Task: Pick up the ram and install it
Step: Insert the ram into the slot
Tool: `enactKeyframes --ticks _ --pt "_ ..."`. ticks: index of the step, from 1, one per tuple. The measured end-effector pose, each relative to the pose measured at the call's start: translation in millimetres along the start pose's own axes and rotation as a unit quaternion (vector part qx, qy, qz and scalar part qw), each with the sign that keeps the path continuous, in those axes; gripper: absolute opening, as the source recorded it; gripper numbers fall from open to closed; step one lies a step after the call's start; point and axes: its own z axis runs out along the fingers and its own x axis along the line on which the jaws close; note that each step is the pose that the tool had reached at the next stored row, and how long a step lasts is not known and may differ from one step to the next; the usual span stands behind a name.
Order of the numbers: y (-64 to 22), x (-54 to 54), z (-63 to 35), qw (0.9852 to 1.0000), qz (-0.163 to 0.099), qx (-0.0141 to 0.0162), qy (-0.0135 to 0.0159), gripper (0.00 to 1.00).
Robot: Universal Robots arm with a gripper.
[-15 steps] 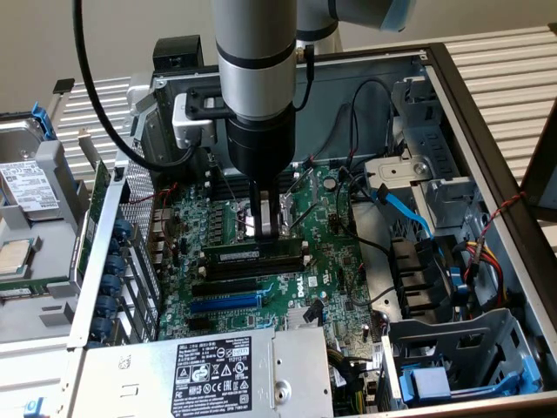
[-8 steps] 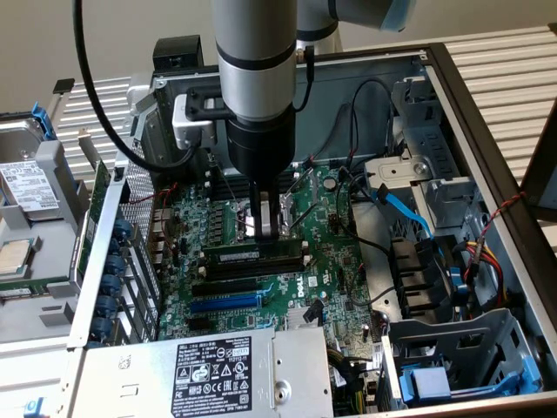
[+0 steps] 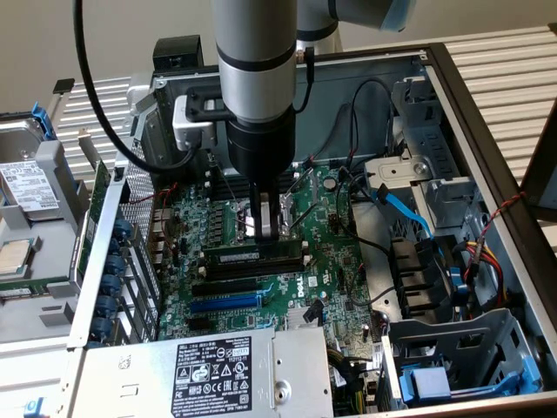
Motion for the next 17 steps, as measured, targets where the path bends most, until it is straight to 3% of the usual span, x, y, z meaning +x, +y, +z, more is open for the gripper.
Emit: enactKeyframes --ticks 17 --pt "0.7 0.4 1.7 1.0 0.002 0.0002 -0.002 0.13"
